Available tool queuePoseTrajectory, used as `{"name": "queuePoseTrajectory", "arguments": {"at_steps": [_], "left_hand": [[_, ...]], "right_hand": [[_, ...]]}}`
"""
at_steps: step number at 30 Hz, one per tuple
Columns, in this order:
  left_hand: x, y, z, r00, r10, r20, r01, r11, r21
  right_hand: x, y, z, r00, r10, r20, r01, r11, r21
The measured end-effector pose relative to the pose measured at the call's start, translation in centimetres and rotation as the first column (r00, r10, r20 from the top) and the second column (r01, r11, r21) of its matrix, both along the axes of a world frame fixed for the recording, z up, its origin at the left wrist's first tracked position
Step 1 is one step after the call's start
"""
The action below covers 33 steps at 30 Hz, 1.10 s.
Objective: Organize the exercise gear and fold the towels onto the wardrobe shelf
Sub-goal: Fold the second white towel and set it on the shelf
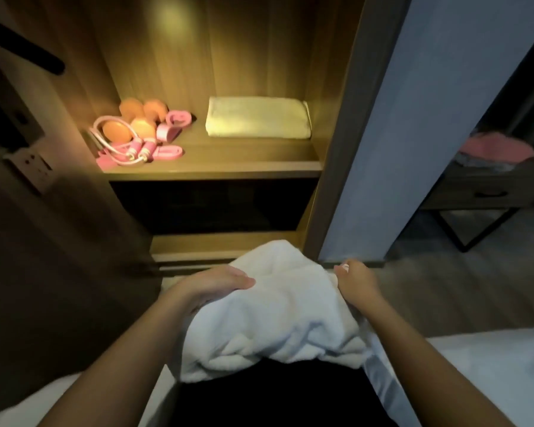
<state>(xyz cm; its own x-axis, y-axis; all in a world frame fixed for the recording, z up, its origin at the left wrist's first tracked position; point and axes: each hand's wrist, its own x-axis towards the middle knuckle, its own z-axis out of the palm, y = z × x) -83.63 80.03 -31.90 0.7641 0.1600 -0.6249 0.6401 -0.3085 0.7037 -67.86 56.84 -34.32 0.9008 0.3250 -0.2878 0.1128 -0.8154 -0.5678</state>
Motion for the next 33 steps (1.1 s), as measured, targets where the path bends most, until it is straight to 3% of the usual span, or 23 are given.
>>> {"name": "queuePoseTrajectory", "arguments": {"at_steps": [3,6,9,11,15,18,20,23,27,30,33], "left_hand": [[-0.7,-0.9,-3.3,0.998,0.037,0.052,-0.038,0.999,0.015],[-1.2,-1.4,-4.8,0.984,0.107,0.144,-0.109,0.994,0.004],[-1.4,-1.6,-5.2,0.974,0.089,0.211,-0.111,0.989,0.097],[-1.3,-2.2,-5.1,0.966,0.054,0.252,-0.108,0.973,0.206],[-0.9,-4.2,-4.6,0.945,0.026,0.326,-0.152,0.916,0.37],[-1.0,-4.8,-4.1,0.952,0.038,0.304,-0.146,0.928,0.343],[-1.4,-4.8,-3.9,0.955,0.024,0.296,-0.126,0.935,0.331],[-2.6,-4.6,-3.8,0.959,0.005,0.282,-0.094,0.948,0.303],[-3.9,-3.7,-3.7,0.95,0.142,0.277,-0.21,0.949,0.235],[-4.1,-3.0,-3.6,0.972,0.14,0.191,-0.203,0.907,0.37],[-3.4,-3.3,-3.0,0.992,0.083,0.095,-0.119,0.868,0.483]], "right_hand": [[-1.7,-0.4,-3.0,0.983,-0.181,-0.018,0.182,0.97,0.164],[-2.6,0.0,-3.2,0.966,-0.259,-0.016,0.251,0.916,0.313],[-3.1,0.4,-1.8,0.971,-0.239,0.008,0.209,0.862,0.462],[-3.2,1.0,0.1,0.989,-0.128,0.073,0.076,0.869,0.489],[-4.3,2.6,2.5,0.956,0.245,0.161,-0.282,0.919,0.275],[-5.2,3.6,2.0,0.885,0.448,0.124,-0.452,0.892,0.003],[-5.5,3.6,0.7,0.865,0.492,0.104,-0.482,0.87,-0.104],[-5.2,2.8,-0.6,0.901,0.426,0.078,-0.428,0.904,0.007],[-4.0,1.1,-0.8,0.961,0.272,-0.056,-0.246,0.928,0.281],[-2.8,-1.1,0.2,0.933,0.186,-0.308,-0.036,0.9,0.434],[-1.8,-3.2,1.3,0.951,0.111,-0.289,0.046,0.871,0.488]]}}
